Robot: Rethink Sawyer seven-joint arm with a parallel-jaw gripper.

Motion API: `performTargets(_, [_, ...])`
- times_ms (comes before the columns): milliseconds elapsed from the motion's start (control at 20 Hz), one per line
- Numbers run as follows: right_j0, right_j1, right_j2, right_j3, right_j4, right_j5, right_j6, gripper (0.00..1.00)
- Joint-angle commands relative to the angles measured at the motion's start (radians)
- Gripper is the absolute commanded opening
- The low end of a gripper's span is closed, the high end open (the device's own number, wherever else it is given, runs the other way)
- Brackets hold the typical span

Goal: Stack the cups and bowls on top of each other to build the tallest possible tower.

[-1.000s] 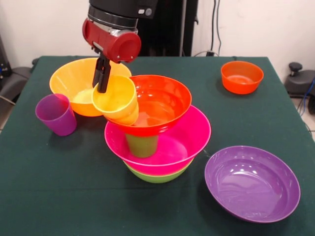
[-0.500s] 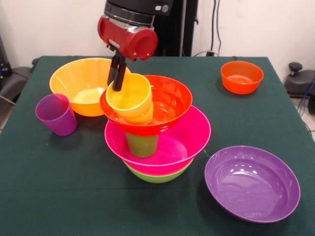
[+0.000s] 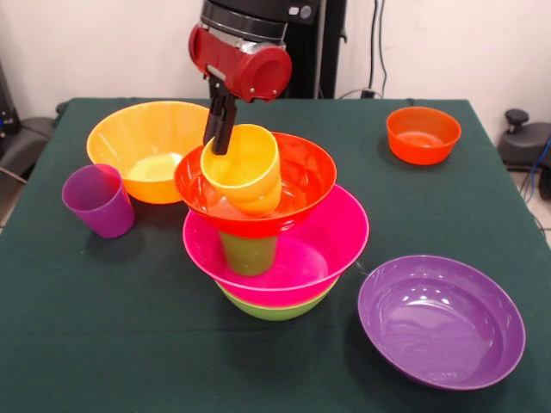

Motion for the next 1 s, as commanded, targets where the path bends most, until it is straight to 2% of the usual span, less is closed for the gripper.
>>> performTargets(50, [-0.036,0.01,0.097,0.125,0.019,-0.16,0.205,0.0])
performTargets(350, [-0.056,0.002,0.143,0.167,0.033,-0.3,0.248,0.0])
performTargets(500, [-0.04,0.01,0.128,0.168,0.053,-0.315,0.258,0.0])
performTargets(700, [-0.011,0.015,0.095,0.158,0.097,-0.223,0.251,0.0])
performTargets(800, [-0.003,0.011,0.086,0.151,0.119,-0.128,0.245,0.0])
performTargets(850, [-0.004,0.004,0.083,0.142,0.128,-0.022,0.247,0.0])
performTargets(950, [0.012,0.004,0.053,0.122,0.125,0.08,0.241,0.0])
performTargets(1000, [0.009,0.0,0.056,0.124,0.127,0.09,0.236,0.0])
